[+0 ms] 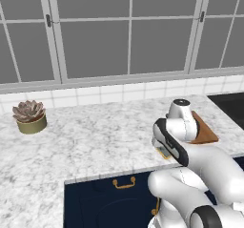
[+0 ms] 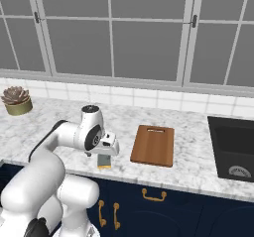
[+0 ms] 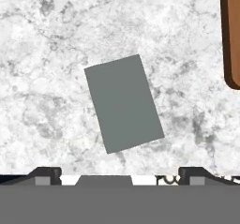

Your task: Pick up the sponge from the counter and clean the cutting board by briefly scrubbing or pressing down on the cutting board. Once finished, release the sponge.

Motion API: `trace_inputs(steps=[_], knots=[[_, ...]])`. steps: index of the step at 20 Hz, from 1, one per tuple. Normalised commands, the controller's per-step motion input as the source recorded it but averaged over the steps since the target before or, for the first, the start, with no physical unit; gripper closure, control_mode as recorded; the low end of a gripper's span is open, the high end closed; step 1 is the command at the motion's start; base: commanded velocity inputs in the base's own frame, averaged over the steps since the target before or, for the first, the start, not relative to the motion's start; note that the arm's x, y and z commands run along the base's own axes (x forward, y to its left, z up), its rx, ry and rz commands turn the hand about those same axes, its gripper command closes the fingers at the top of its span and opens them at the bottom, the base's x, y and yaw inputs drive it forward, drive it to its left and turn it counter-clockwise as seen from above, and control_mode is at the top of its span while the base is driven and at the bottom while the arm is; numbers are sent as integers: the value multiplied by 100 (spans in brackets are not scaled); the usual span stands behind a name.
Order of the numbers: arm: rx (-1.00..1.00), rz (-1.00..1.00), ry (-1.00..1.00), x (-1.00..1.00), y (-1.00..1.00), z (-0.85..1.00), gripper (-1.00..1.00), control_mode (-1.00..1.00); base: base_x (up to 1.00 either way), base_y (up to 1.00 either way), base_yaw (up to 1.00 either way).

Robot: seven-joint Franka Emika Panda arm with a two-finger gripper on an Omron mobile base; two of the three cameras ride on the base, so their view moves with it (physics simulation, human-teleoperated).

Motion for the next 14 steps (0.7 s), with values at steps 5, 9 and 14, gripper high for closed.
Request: trace_inputs(steps=[5,9,14], knots=[[-3,0,0,33,-22,-10,-100,-100,0,0,0],[-1,6,0,29,-3,-10,-100,-100,0,0,0],[0,24,0,1,3,-1,-100,-100,0,0,0]])
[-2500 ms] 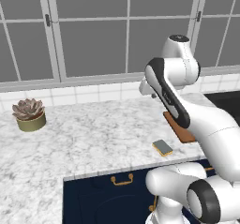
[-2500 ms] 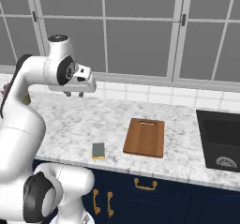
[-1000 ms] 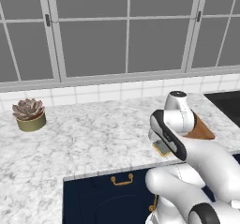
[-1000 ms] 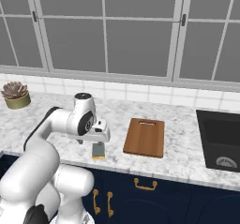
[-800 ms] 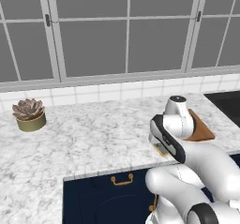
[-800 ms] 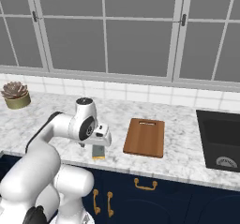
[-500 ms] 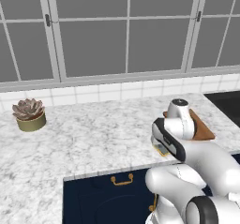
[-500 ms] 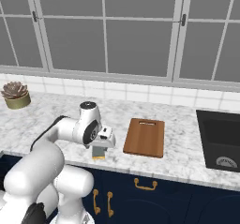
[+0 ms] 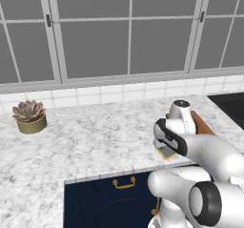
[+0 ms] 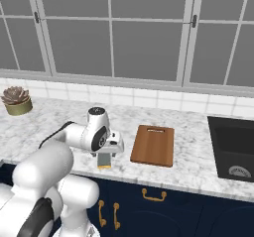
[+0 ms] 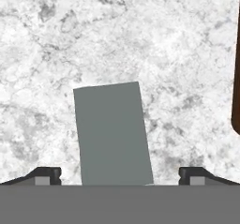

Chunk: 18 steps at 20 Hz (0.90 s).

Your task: Pick up the sponge from the counter and clean the cutting board by briefly scrubbing or pressing down on the cutting board. Once finished, release the sponge.

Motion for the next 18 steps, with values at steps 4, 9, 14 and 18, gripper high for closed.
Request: trace_inputs(steps=[4,9,14,18], knots=[[-4,17,0,0,0,-13,-100,-100,0,0,0],[-1,16,1,2,10,-23,-100,-100,0,0,0],[0,1,2,7,5,-22,-100,-100,0,0,0],[0,-3,0,14,0,-22,-100,-100,0,0,0]])
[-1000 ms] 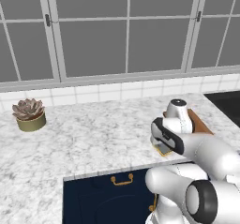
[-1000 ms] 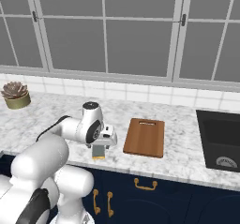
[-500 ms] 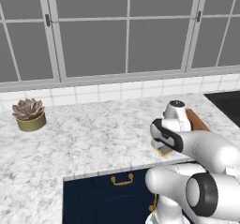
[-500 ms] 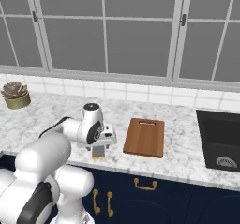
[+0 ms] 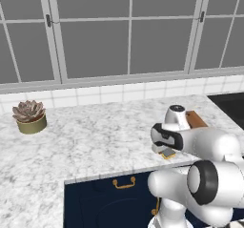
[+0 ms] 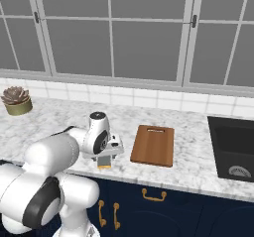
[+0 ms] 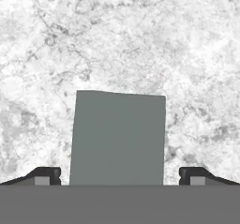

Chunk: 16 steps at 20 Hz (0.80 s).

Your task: Pick up the sponge from the counter and clean the cutting board by briefly scrubbing or pressing down on the cutting board. Once finished, release the sponge.

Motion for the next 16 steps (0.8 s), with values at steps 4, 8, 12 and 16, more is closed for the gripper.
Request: trace_inputs(steps=[4,8,12,16], knots=[[0,-6,0,13,0,-33,-100,-100,0,0,0],[0,-5,0,6,0,-40,-100,-100,0,0,0],[0,-5,0,-1,10,-56,100,-100,0,0,0],[3,-1,0,-25,16,-26,100,-100,0,0,0]])
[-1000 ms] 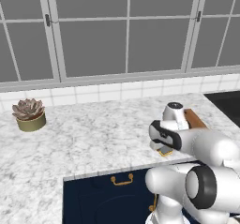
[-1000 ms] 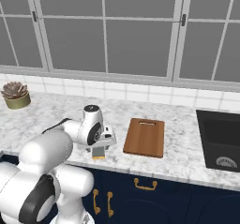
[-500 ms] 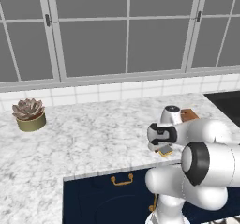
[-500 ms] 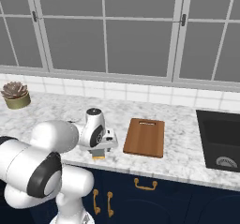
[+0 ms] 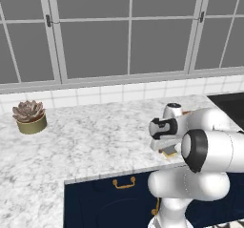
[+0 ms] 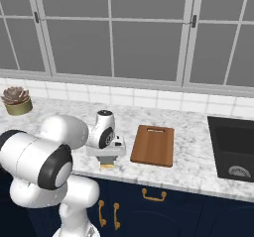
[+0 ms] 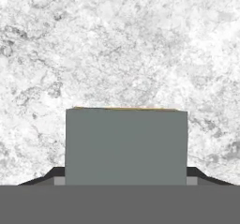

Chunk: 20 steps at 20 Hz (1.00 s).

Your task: Pick up the sponge from the counter and clean the cutting board by briefly scrubbing or pressing down on the cutting board. Once finished, release the sponge.

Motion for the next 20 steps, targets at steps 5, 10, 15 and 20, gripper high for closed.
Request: trace_inputs(steps=[5,10,15,20], knots=[[0,-4,0,-3,-5,3,100,-100,0,0,0],[2,-2,0,24,-41,68,100,-100,0,0,0],[0,0,0,71,-51,62,100,-100,0,0,0],[5,0,2,94,-52,6,100,-100,0,0,0]])
